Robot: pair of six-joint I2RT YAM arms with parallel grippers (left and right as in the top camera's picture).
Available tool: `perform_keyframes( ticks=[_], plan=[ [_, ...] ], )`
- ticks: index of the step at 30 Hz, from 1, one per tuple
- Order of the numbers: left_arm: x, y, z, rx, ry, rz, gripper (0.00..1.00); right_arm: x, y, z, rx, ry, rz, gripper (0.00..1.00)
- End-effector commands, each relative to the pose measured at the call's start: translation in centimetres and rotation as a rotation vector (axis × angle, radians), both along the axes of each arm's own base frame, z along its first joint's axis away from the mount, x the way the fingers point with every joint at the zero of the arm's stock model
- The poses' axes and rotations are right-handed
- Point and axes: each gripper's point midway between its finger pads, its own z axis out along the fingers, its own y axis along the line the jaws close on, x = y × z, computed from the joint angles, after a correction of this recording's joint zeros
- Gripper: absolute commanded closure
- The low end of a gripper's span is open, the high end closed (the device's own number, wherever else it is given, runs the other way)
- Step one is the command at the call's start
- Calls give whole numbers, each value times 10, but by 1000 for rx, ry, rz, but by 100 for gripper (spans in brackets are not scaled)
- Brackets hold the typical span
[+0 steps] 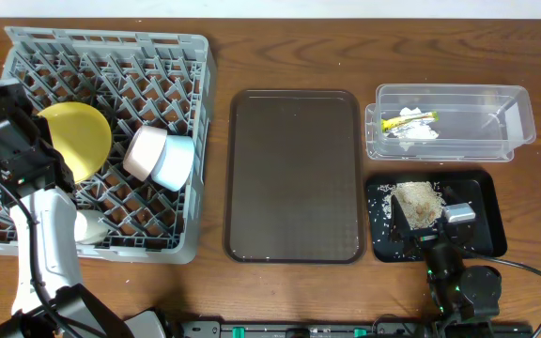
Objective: Sort waste into correct bins and load items into the dishwasher
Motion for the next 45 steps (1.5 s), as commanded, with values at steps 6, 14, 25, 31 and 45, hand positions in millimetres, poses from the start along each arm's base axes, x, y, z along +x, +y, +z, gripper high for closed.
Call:
perform_keyframes(
  ticks=[6, 14, 25, 31, 45],
  plan=[
    [-42, -8, -38, -510, -352, 425, 41, 0, -2, -1, -6, 2, -9, 1],
    [-70, -32, -83, -916, -374, 589, 40, 0, -2, -1, -6, 2, -9, 1],
    [-50, -32, -124, -1082, -341, 561, 44, 0, -2, -1, -5, 3, -9, 1],
    [-38, -24, -144, -1137, -351, 546, 64, 0, -2, -1, -5, 2, -9, 1],
    [-35, -8, -57, -902, -425, 238, 93, 0, -2, -1, -5, 2, -9, 1]
  ],
)
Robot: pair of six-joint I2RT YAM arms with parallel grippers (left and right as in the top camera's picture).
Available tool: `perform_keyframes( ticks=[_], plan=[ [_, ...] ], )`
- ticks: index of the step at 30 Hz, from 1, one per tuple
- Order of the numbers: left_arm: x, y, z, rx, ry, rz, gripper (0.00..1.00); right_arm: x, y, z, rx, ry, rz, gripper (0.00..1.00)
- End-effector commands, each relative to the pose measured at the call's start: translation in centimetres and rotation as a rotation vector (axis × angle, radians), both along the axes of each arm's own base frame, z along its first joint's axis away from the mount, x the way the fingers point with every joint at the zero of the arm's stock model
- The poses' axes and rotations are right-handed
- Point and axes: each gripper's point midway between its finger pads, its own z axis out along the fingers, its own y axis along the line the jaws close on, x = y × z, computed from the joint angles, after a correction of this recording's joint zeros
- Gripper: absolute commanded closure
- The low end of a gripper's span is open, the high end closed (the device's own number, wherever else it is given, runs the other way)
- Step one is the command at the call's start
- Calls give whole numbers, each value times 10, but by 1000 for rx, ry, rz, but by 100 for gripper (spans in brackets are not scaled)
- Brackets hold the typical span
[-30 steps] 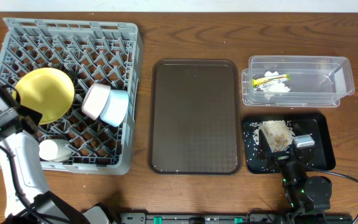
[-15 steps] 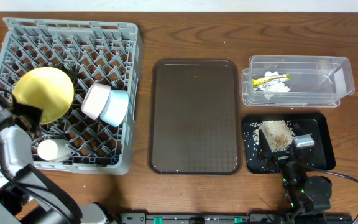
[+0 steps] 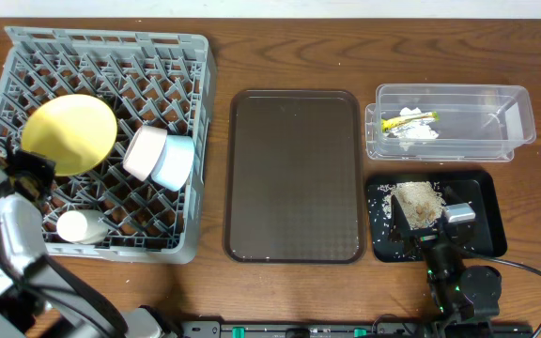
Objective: Sort waste into correct bins and load items into the dishwasher
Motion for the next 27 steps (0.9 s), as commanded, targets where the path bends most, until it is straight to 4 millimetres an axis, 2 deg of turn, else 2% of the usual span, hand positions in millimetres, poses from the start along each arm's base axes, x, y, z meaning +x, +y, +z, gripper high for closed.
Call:
perform_keyframes(
  ticks=[1, 4, 7, 14, 20, 27],
  plan=[
    [-4, 14, 65, 278, -56, -95, 93, 0, -2, -1, -5, 2, -9, 1],
    [-16, 22, 101, 516, 7, -126, 93, 0, -2, -1, -5, 2, -9, 1],
    [-17, 25, 116, 664, 74, -176, 93, 0, -2, -1, -5, 2, -9, 1],
    [-7, 21, 124, 790, 122, -284, 93, 0, -2, -1, -5, 2, -9, 1],
    [-10, 34, 137, 890, 171, -254, 93, 0, -2, -1, -5, 3, -9, 1],
    [-4, 38, 121, 878, 204, -282, 92, 0, -2, -1, -5, 2, -9, 1]
  ],
)
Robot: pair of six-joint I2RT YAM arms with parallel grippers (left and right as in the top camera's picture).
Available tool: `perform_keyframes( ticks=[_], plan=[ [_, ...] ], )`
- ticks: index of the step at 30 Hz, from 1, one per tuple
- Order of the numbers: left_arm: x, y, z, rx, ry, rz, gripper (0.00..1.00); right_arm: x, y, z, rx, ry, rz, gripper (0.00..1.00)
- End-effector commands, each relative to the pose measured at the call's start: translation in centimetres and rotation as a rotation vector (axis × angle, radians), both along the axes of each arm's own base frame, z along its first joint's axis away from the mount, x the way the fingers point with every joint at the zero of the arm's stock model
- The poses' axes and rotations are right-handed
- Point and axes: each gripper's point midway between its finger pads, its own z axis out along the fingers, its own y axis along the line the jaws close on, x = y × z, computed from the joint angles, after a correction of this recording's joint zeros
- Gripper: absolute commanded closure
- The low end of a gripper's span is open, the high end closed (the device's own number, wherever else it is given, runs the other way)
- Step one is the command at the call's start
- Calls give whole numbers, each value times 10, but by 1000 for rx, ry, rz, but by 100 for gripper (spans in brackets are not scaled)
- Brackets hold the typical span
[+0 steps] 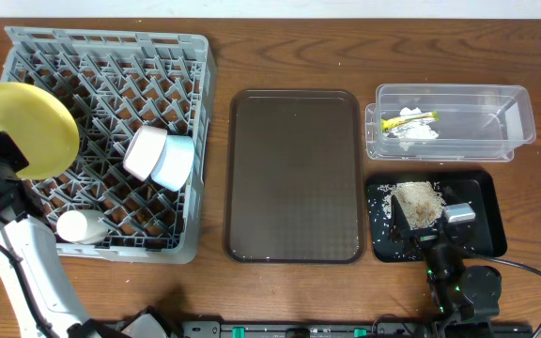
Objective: Sort waste into correct bins and load items into the dishwasher
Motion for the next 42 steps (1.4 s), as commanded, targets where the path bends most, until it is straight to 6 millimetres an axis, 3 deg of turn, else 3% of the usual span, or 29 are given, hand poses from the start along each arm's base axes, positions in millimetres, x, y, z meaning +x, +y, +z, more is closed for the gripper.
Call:
perform_keyframes(
  ticks=[1, 6, 11, 16, 26, 27, 30, 31, 35, 37, 42],
  plan=[
    [4, 6, -13, 9, 53, -2, 92, 0, -2, -1, -5, 2, -9, 1],
    [11, 12, -32, -11, 77, -3, 93, 0, -2, -1, -5, 2, -9, 1],
    [23, 11, -28, 38, 80, -39, 93, 0, -2, -1, -6, 2, -9, 1],
    [43, -13, -19, 160, 153, -173, 92, 0, -2, -1, -5, 2, -9, 1],
    [57, -44, -17, 290, 286, -187, 92, 0, -2, -1, -5, 2, -9, 1],
    [58, -49, -17, 290, 290, -195, 84, 0, -2, -1, -5, 2, -9, 1],
    [54, -61, -9, 196, 188, -156, 39, 0, -2, -1, -5, 2, -9, 1],
    [51, -64, -4, 152, 138, -127, 30, 0, -2, -1, -5, 2, -9, 1],
    [30, -74, 8, -6, 2, -38, 21, 0, -2, -1, -5, 3, -9, 1],
    [22, -90, 11, -90, -35, -65, 21, 0, -2, -1, -5, 2, -9, 1],
    [7, -162, 21, -400, -143, -287, 17, 0, -2, -1, -5, 2, -9, 1]
  ],
)
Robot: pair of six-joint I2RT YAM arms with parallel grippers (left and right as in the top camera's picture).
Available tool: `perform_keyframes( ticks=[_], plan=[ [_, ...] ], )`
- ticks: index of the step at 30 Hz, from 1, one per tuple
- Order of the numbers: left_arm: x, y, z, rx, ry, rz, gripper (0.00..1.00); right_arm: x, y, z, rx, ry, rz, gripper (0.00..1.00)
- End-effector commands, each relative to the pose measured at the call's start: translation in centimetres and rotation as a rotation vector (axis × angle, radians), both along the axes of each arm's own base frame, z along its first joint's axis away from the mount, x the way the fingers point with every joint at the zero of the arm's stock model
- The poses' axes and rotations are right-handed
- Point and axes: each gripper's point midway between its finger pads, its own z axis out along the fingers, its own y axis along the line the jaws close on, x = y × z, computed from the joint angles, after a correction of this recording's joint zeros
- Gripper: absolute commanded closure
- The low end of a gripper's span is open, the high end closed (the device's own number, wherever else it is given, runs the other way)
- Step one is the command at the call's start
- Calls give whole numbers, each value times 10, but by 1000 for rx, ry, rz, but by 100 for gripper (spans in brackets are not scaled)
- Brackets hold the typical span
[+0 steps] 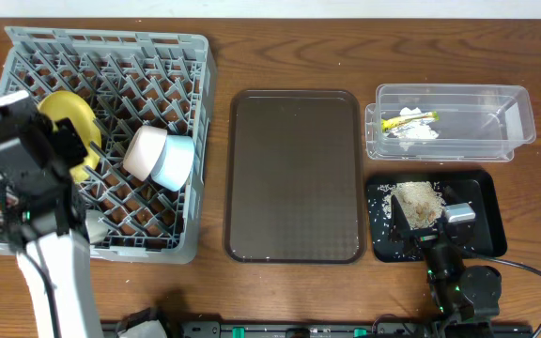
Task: Sort waste into correct bins and load items into the dishwasher
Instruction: 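Open the left gripper and withdraw it from the yellow plate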
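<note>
The grey dish rack [158,56] fills the left of the overhead view. A yellow plate [71,115] stands on edge among its left pegs. My left gripper [81,150] is on the plate's lower part and looks shut on it; the arm hides part of the plate. A white cup [143,150] and a pale blue cup [173,161] lie on their sides in the rack's middle. My right gripper [419,233] rests low over the black tray [486,230]; its dark fingers blend into the tray.
A brown serving tray [294,176] lies in the centre. The clear bin [510,117] at back right holds a yellow wrapper [409,118] and white paper. Crumbly food waste [417,201] sits on the black tray. A white item [92,225] shows at the rack's front left.
My left gripper has moved right from beyond the rack's left edge to over its left pegs. The yellow plate has gone from facing up to standing on edge. The right arm has not moved.
The yellow plate first leaned in the rack's left part with my left arm beside it. Then it faced up over the rack, then was out past the rack's left edge. Now it stands on edge among the left pegs. The right side stayed unchanged.
</note>
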Motion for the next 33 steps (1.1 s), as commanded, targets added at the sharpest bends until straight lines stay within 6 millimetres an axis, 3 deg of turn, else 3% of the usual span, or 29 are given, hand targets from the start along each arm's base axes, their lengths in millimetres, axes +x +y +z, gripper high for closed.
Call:
perform_keyframes(
  ticks=[1, 8, 12, 16, 20, 24, 28, 33],
  plan=[
    [-2, -62, 18, -308, -155, -172, 14, 0, -2, -1, -6, 3, -9, 1],
    [-46, -120, 26, -459, -137, -336, 12, 0, -2, -1, -5, 3, -9, 1],
    [-59, -126, 22, -475, -115, -332, 8, 0, -2, -1, -5, 3, -9, 1],
    [-73, -125, 3, -494, -25, -288, 7, 0, -2, -1, -5, 3, -9, 1],
    [-69, -121, -3, -476, -16, -274, 7, 0, -2, -1, -5, 3, -9, 1],
    [-50, -138, 1, -403, -88, -399, 7, 0, -2, -1, -5, 3, -9, 1],
    [-31, -158, 17, -282, -296, -538, 6, 0, -2, -1, -6, 3, -9, 1],
    [-41, -169, 16, -193, -470, -594, 6, 0, -2, -1, -5, 3, -9, 1]
  ],
)
